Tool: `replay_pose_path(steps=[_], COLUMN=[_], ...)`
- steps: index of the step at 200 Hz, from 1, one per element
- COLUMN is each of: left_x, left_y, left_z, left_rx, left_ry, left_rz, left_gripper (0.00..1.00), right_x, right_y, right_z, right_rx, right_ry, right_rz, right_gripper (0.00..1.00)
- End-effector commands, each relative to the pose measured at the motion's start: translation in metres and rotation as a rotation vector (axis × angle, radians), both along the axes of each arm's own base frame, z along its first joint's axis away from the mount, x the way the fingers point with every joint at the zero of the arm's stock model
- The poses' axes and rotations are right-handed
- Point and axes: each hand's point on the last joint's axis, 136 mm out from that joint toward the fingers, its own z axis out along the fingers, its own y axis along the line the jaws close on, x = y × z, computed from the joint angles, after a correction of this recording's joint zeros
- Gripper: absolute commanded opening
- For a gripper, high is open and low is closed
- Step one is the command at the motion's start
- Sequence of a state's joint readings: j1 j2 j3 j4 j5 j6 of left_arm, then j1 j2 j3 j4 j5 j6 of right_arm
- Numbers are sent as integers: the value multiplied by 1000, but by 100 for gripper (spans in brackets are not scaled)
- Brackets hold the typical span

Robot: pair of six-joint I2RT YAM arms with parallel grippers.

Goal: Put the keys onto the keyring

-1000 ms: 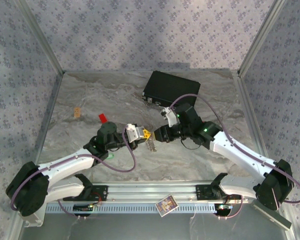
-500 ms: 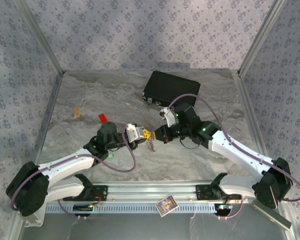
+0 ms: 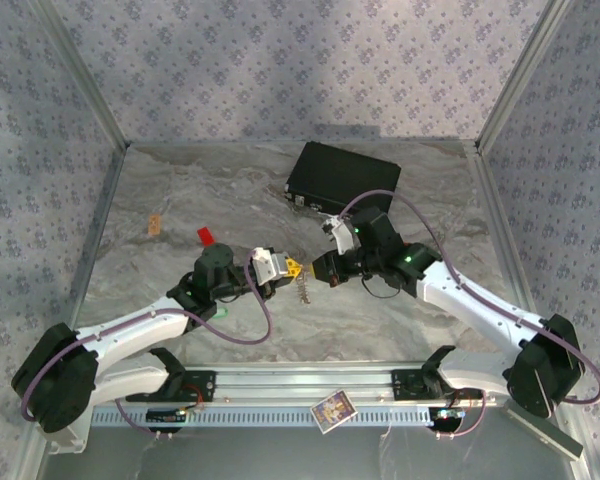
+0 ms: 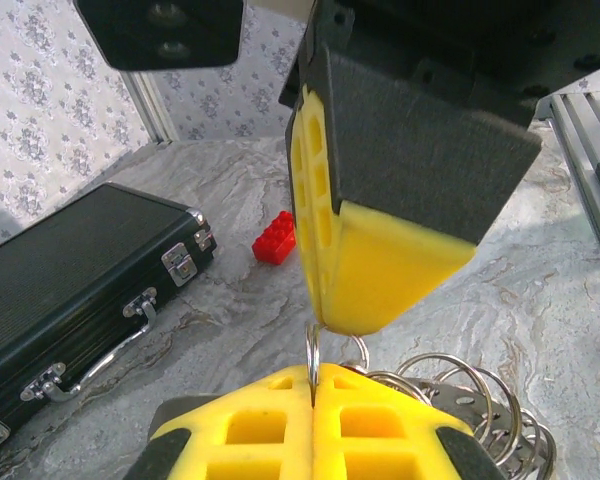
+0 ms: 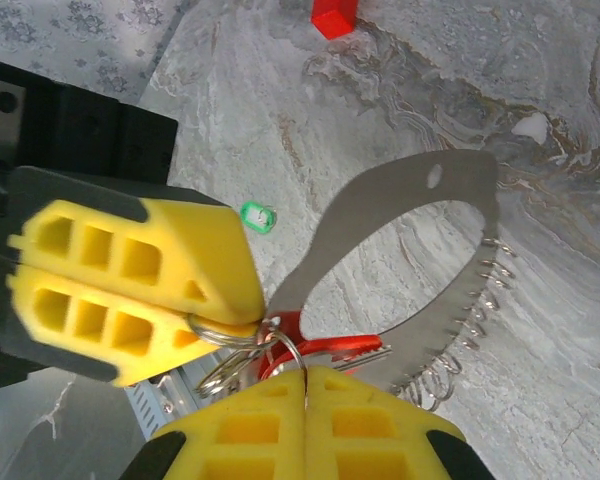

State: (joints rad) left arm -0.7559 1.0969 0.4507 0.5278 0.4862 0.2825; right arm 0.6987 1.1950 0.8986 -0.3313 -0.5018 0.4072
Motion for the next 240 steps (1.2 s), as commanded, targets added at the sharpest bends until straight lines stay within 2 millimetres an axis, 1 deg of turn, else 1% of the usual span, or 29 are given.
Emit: replay_pose_path(steps=[1, 25, 32, 49, 59, 71, 84, 96, 123, 140, 170, 204, 240], left_x=[-5, -6, -6, -6, -6, -6, -5, -6, -7, -10, -15, -21, -29], left_y=[-6, -6, -6, -6, -6, -6, -5, -5, -3, 1, 7, 8, 4], left_z=[33, 33, 33, 32, 31, 31, 32, 34, 42, 50, 60, 67, 68], left_rx=[-81, -81, -80, -79, -77, -78, -82, -95, -132, -163, -215, -249, -246], left_ry=[-71, -73, -73, -71, -67, -65, -62, -63, -64, -63, -50, -42, -29], left_rz=[-45, -46, -46, -45, -44, -42, -39, -38, -40, -50, -84, -131, -194], left_gripper=[0, 0, 0, 0, 0, 0, 0, 0, 0, 0, 0, 0, 0], right_x=[0, 0, 0, 1, 2, 6, 10, 9, 4, 3, -7, -17, -22], right_y=[3, 4, 3, -1, -5, -14, -25, -31, -31, -30, -17, 1, 12], right_z=[-3, 3, 5, 9, 12, 12, 9, 5, -3, -7, -10, 0, 9], right_rx=[19, 39, 45, 37, 23, -12, -55, -72, -75, -73, -45, 53, 122], right_ry=[17, 5, -3, -41, -97, -183, -302, -420, -725, -849, -875, -892, -912], right_rz=[13, 19, 19, 18, 21, 10, -1, 29, 126, 165, 262, 317, 336], right_gripper=[0, 1, 6, 25, 30, 34, 35, 36, 38, 39, 40, 41, 42])
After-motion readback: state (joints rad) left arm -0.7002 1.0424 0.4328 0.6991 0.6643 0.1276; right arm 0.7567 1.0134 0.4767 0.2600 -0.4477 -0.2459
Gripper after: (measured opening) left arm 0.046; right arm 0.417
